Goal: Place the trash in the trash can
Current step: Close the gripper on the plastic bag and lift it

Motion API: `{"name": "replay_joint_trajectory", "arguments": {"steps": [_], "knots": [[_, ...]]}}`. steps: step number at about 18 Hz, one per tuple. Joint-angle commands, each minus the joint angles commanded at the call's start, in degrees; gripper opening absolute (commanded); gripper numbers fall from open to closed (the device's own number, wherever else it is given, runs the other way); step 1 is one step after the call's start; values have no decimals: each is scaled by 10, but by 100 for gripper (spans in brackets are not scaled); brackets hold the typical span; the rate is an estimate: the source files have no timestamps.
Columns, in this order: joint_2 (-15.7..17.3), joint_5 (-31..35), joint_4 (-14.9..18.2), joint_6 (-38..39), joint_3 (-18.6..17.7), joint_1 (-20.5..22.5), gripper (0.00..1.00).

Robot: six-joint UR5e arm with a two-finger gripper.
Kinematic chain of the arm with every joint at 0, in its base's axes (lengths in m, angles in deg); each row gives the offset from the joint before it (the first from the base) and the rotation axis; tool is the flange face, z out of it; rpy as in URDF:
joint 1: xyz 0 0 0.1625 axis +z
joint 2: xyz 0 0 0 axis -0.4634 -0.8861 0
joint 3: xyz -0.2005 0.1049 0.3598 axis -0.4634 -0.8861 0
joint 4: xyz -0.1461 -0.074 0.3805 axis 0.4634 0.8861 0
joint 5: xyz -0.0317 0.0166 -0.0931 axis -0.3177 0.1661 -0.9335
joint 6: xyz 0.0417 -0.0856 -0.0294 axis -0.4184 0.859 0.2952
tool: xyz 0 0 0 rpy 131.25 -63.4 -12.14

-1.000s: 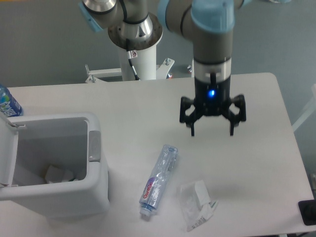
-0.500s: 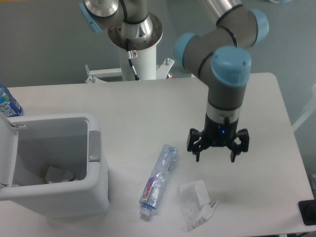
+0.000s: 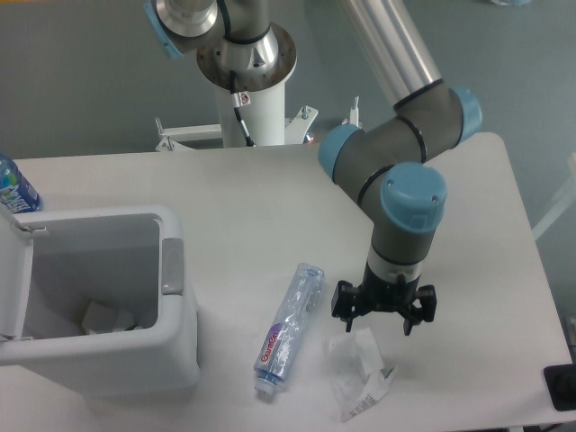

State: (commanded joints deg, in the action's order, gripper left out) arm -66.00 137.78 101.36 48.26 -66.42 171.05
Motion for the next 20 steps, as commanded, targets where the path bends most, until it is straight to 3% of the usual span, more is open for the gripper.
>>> {"name": "replay_joint_trajectory", "arguments": {"steps": [14, 18, 19, 20], "knots": [[-14, 25, -5, -2, -13, -11, 100], [-30, 84, -9, 0, -7, -26, 100], [-30, 84, -10, 0, -7, -26, 98], [-30, 84, -10, 0, -7, -26, 90]]}}
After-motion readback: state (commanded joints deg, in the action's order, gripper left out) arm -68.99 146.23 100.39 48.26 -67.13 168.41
